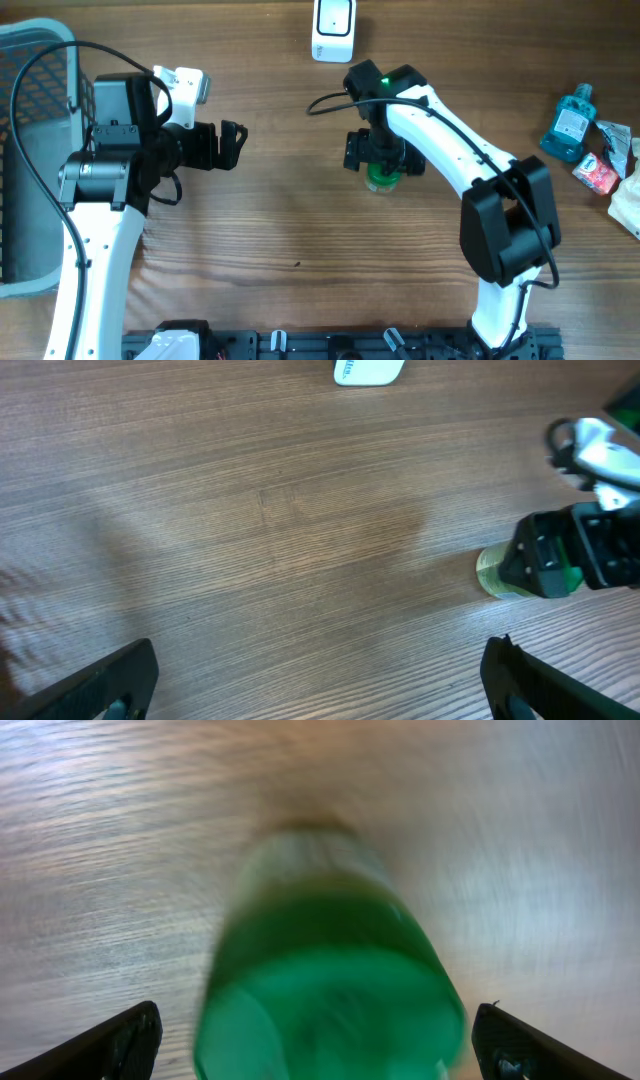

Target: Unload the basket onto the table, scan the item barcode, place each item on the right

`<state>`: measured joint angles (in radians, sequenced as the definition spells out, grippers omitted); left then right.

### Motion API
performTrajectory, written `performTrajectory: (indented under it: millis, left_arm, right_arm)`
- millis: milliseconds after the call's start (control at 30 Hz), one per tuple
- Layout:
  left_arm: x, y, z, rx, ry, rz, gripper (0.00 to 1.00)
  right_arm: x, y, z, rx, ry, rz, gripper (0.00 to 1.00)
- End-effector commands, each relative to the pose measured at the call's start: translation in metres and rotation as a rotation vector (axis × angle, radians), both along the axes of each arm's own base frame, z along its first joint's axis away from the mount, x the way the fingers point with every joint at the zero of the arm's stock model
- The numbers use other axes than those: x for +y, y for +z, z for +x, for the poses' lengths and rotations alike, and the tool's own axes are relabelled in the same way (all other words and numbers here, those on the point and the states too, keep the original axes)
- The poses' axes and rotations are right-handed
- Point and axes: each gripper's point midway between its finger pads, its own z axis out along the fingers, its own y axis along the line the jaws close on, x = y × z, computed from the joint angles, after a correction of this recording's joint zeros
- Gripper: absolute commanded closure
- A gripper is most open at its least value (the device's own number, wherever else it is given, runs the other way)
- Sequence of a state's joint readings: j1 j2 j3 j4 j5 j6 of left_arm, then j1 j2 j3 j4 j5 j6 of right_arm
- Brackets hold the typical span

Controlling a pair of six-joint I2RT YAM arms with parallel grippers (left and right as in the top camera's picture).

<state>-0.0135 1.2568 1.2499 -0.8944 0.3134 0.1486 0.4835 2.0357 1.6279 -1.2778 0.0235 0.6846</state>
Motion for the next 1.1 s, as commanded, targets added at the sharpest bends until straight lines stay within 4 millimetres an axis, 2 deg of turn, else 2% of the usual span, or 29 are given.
performTrajectory:
  millis: [0,167,300,500,667,767,867,1067]
  left_arm:
    - [-0.001,0.006,0.002,-0.01,-0.005,-0.017,0.0]
    - [-0.001,0.006,0.002,-0.01,-0.005,-0.017,0.0]
    - [-0.001,0.006,0.002,-0.01,-0.005,-0.017,0.0]
    - [-0.001,0.006,0.002,-0.01,-0.005,-0.017,0.0]
    - [-0.001,0.006,0.002,-0.01,-0.005,-0.017,0.0]
    - [-0.001,0.006,0.002,-0.01,-0.005,-0.017,0.0]
    - [-0.001,0.006,0.002,-0.01,-0.004,-0.016,0.0]
    - [-0.001,0.006,0.002,-0.01,-0.005,-0.017,0.0]
  right_arm:
    - [0.009,0.011,-0.007,-0.002,-0.345,0.019,0.0]
    - [0.026,-0.003,0.004,-0.046,-0.323,0.095,0.0]
    - [0.023,-0.01,0.012,-0.085,-0.331,0.092,0.0]
    - [0.019,-0.013,0.012,-0.088,-0.334,0.077,0.0]
    - [0.019,-0.03,0.012,-0.089,-0.352,0.077,0.0]
    - [0.019,-0.037,0.011,-0.091,-0.354,0.078,0.06]
    - [0.025,-0.036,0.021,-0.126,-0.264,0.111,0.11]
    - [0.02,-0.036,0.023,-0.134,-0.161,0.091,0.12]
